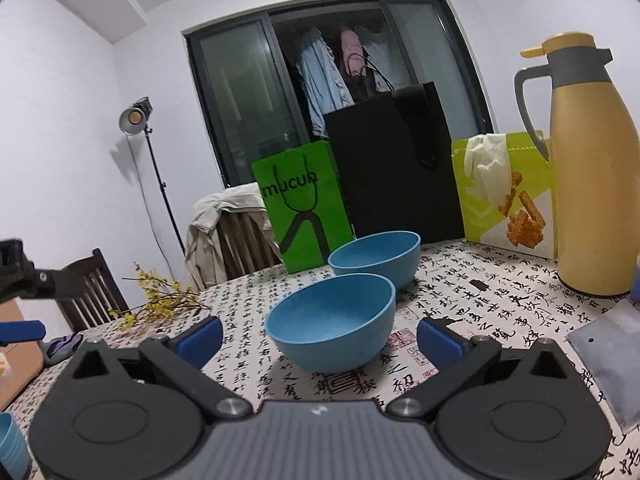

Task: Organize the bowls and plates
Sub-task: 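Move both open grippers to the rim of the nearer blue bowl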

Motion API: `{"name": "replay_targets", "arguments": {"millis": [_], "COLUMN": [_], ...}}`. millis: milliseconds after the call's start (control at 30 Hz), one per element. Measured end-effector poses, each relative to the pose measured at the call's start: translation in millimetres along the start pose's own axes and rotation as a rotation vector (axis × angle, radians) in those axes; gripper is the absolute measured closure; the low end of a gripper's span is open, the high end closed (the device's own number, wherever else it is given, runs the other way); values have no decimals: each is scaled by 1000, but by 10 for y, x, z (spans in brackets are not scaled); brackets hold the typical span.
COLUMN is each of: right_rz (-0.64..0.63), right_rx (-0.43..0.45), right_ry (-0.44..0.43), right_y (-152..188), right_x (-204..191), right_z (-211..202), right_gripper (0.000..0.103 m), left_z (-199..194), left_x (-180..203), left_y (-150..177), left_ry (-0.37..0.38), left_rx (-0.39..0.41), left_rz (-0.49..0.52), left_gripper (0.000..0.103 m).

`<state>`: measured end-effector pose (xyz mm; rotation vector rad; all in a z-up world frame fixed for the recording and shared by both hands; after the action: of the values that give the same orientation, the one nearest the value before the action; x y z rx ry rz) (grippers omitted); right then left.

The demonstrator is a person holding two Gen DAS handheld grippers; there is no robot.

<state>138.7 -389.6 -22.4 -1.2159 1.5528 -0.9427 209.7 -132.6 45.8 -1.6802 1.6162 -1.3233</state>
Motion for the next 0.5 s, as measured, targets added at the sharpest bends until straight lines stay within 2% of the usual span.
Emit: {"name": "replay_targets", "arguments": {"millis": [267,500], "right_rz": [51,52], "right_rx": [-61,-134], "right_ry": [36,49], "right_y": [-271,-487], "right_x": [140,284], "right_z": [267,620], "right_gripper": [0,0], "left_z": [441,999], "left_x": [282,571], "left_y": [-350,-482], "left_ry": [20,16], "left_rx": [-108,-201], "left_rz": [-10,66], "left_gripper": [0,0]}}
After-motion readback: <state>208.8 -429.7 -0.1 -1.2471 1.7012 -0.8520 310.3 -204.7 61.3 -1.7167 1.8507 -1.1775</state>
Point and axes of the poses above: each gripper's, at about its wrist camera, not at the fingertips, and z roughly the way its jaws point, x to its right, y to its underside, the point moved 5 cm from there along z, roughly the way its jaws point, and after that the axes turned 5 degrees about -z, right-handed, at the moved point
